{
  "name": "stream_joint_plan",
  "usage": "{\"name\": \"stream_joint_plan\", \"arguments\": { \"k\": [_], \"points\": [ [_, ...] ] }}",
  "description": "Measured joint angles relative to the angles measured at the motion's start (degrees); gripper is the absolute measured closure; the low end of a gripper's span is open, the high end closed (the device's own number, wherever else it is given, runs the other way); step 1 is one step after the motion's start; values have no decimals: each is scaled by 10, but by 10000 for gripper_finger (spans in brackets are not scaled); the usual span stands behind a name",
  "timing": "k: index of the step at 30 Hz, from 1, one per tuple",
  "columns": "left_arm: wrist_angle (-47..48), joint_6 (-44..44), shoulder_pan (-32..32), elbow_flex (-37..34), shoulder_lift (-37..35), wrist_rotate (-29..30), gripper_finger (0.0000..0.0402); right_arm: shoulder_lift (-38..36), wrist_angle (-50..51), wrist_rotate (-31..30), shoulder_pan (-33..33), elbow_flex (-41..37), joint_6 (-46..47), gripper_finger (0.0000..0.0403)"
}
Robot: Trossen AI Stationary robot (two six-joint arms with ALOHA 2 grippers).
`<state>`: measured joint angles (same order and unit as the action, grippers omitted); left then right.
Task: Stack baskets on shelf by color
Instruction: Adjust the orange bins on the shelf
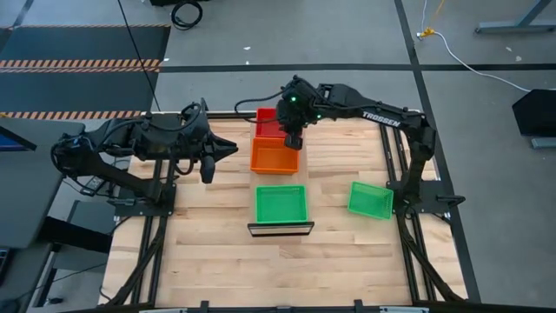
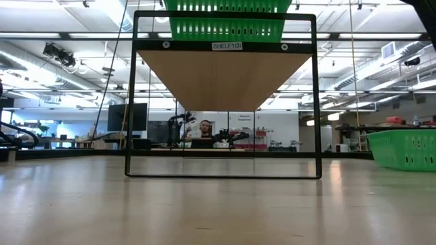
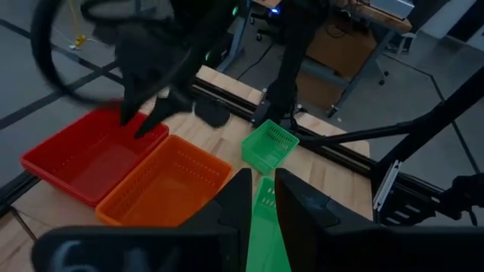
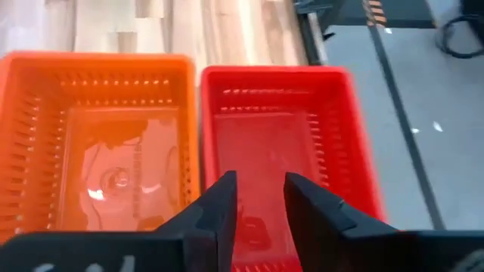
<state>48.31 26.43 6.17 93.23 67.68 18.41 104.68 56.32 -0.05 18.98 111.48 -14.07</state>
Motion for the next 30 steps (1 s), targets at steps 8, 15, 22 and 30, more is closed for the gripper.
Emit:
{"name": "stream_joint_plan", "arguments": {
  "k": [8,15,22,30],
  "points": [
    [-9,-1,0,1,7,22,339,-2,257,-27,1,151,158,280],
    [56,2,-22,1,18,30,338,-31,326,24,-17,109,401,281],
    [186,-18,-67,-1,42,57,338,-41,336,-55,-53,58,603,282],
    [139,-142,-151,0,61,-27,342,-51,338,-55,-104,-12,790,282]
  ]
}}
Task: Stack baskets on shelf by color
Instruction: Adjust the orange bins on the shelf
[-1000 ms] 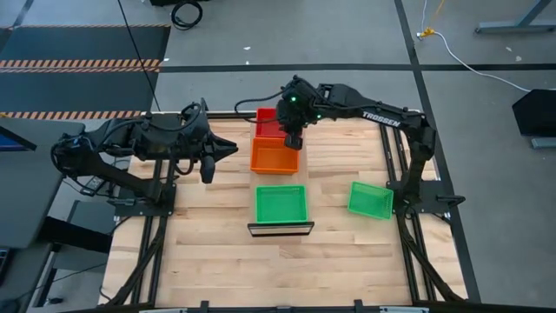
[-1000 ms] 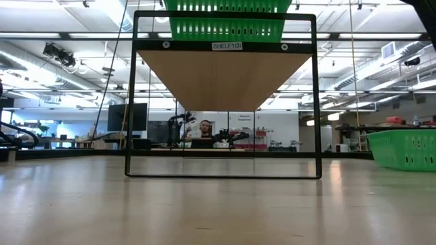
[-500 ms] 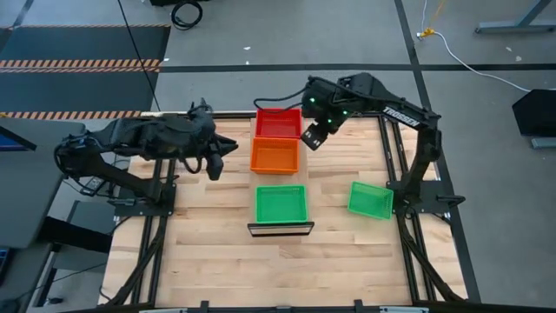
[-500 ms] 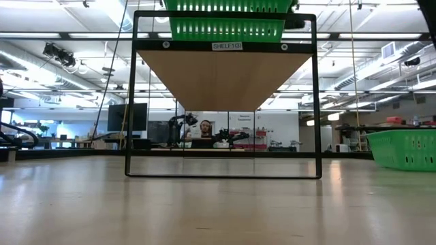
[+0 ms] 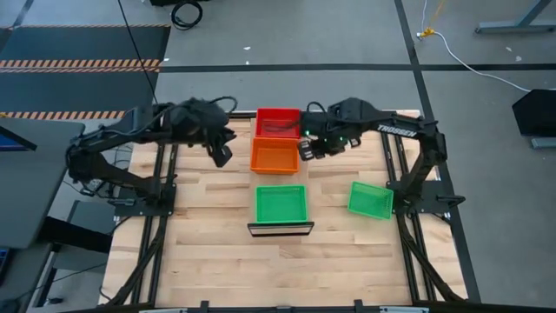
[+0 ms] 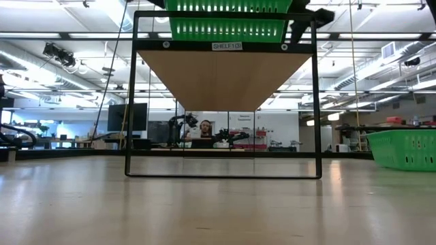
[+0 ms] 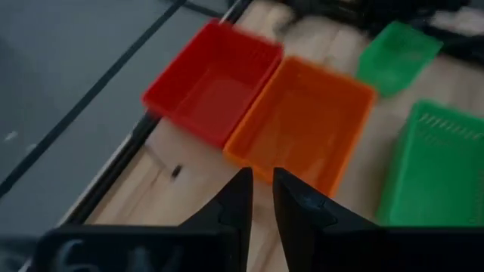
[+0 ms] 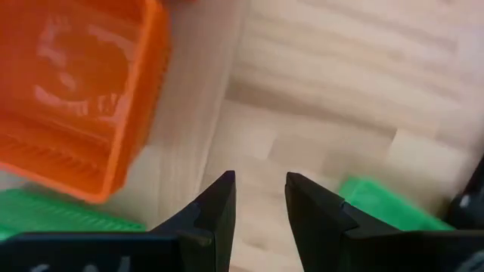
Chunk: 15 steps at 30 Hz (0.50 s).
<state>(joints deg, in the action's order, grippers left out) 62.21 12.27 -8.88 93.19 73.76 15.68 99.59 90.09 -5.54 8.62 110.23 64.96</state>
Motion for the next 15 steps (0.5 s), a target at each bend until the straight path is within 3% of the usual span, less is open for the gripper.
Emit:
{"name": "stream_joint_plan", "arguments": {
  "k": [8,15],
  "points": [
    [-96,-116,-51,1,16,-179,338,0,-1,-18,-62,-66,166,282],
    [-141,-160,-65,1,16,-258,338,-12,1,16,-98,-124,238,268]
  ]
}}
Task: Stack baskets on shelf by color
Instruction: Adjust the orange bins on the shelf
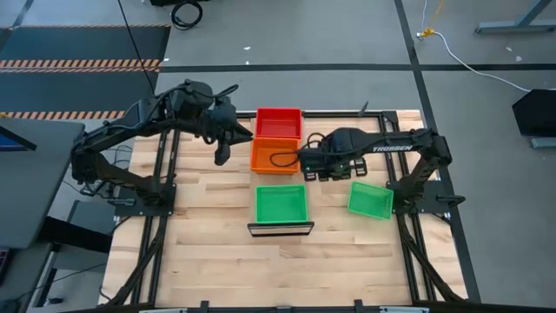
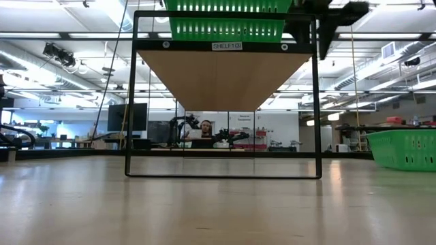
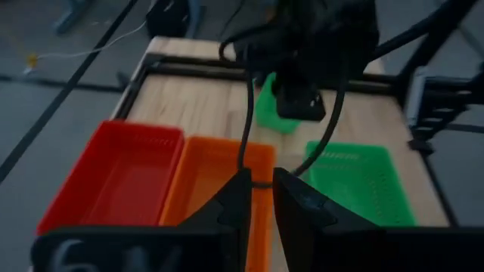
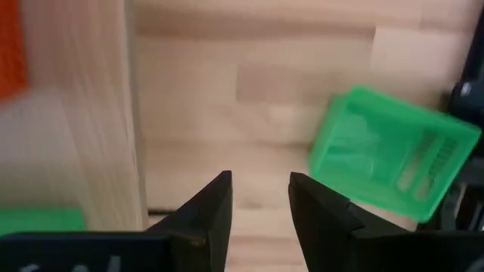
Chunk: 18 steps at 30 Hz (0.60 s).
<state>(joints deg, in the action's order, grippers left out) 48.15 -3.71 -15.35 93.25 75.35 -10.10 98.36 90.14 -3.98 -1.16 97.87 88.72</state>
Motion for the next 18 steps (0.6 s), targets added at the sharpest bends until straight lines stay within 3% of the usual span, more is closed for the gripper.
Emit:
{"name": "stream_joint_plan", "arguments": {
  "k": [6,12,18],
  "points": [
    [-28,0,4,0,0,-57,342,-23,-2,7,-37,-22,75,242],
    [-29,0,18,0,0,-62,342,-52,-1,0,-62,-65,144,217],
    [-28,0,22,0,-9,-67,338,-55,-7,40,-77,-126,165,199]
  ]
}}
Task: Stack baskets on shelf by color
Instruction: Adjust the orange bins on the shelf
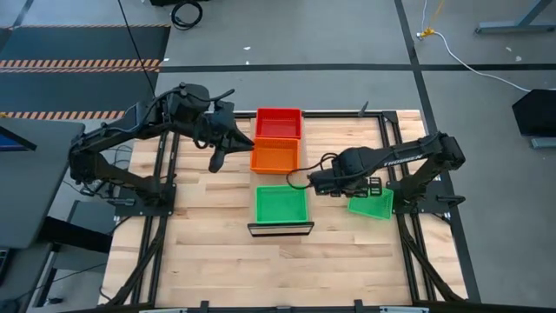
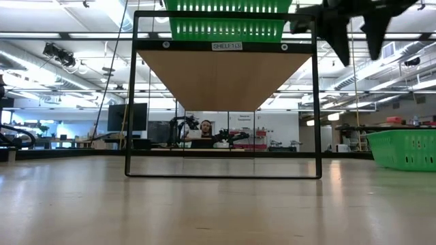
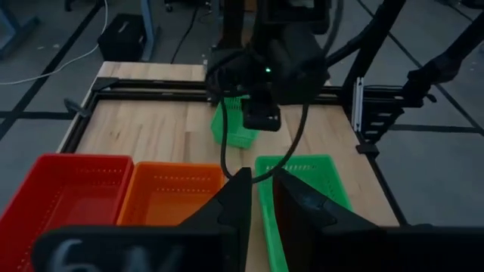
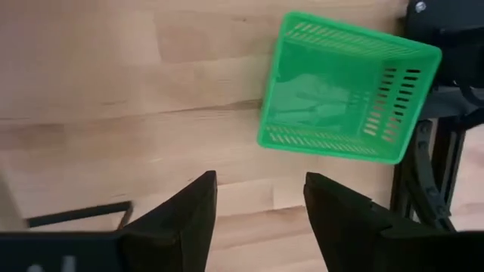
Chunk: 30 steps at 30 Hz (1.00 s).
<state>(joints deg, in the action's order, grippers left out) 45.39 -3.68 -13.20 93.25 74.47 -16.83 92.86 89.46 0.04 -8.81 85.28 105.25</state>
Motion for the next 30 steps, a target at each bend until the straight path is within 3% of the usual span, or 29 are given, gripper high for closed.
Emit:
{"name": "stream_joint_plan", "arguments": {
  "k": [15,22,26,30],
  "points": [
    [23,15,-1,0,-11,0,338,-25,-29,-48,-6,-64,1,192],
    [52,35,-1,0,-11,2,344,-66,-172,-26,-4,-185,3,192],
    [140,26,-1,0,-11,52,343,-86,-234,-15,-4,-233,3,192],
    [192,-16,-14,0,-11,106,342,-107,-215,-26,-4,-248,-1,192]
  ]
}}
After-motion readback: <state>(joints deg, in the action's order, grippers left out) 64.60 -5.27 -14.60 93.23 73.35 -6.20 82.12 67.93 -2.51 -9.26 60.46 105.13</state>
